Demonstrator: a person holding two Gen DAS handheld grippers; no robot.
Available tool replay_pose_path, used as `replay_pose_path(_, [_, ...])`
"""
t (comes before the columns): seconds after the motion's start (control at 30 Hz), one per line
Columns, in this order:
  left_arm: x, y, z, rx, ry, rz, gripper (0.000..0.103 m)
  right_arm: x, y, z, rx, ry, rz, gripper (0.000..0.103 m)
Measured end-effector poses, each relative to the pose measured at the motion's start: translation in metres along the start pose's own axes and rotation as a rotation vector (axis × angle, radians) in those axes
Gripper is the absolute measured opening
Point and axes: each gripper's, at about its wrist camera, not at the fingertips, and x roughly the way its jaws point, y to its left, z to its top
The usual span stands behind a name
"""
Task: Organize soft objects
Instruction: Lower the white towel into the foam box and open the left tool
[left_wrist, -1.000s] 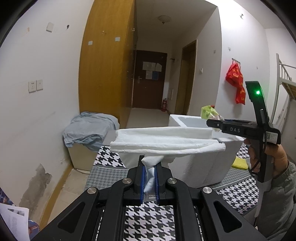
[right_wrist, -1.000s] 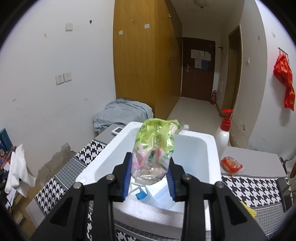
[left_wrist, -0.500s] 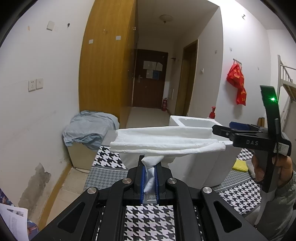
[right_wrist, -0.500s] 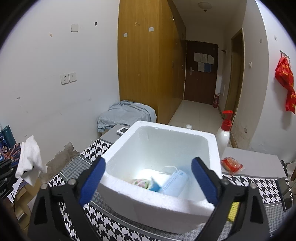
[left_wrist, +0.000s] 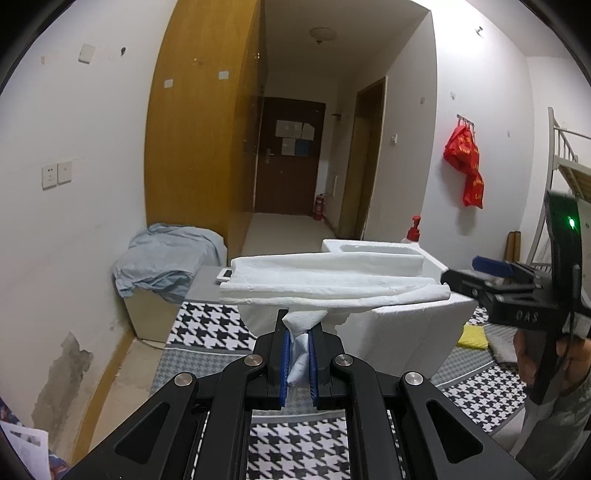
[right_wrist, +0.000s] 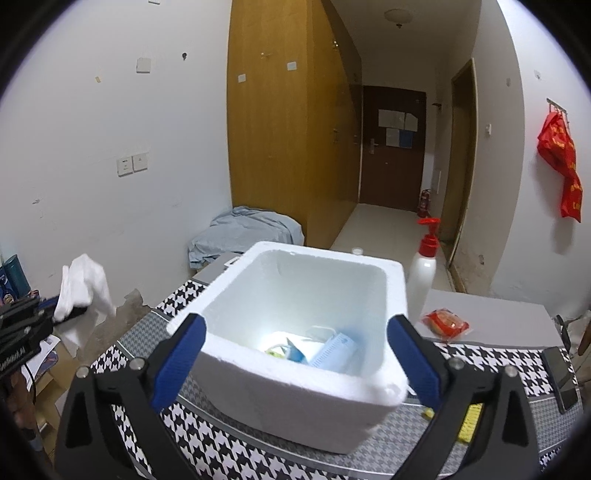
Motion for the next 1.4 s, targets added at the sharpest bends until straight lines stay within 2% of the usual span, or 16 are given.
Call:
replay_pose_path(0.47, [0.016,-0.026,0.028,0.039,-0.013,-0.069,0.009,-0.028,-0.026,-0.019,0.031,-0.014,-0.064,0.102])
replay_pose_path(0.93, [0.05,-0.058,0.046,0.065,0.031,-0.158,0.009,-0.054,-0.05,-0.042,0.065,-0.013,-0.143,0.102])
replay_pose_path(1.4, [0.087,-0.087,0.057,0.086,0.084,-0.173,0.009,-0.082,-0.078,-0.064,0.102,-0.002,-0.226,0.102])
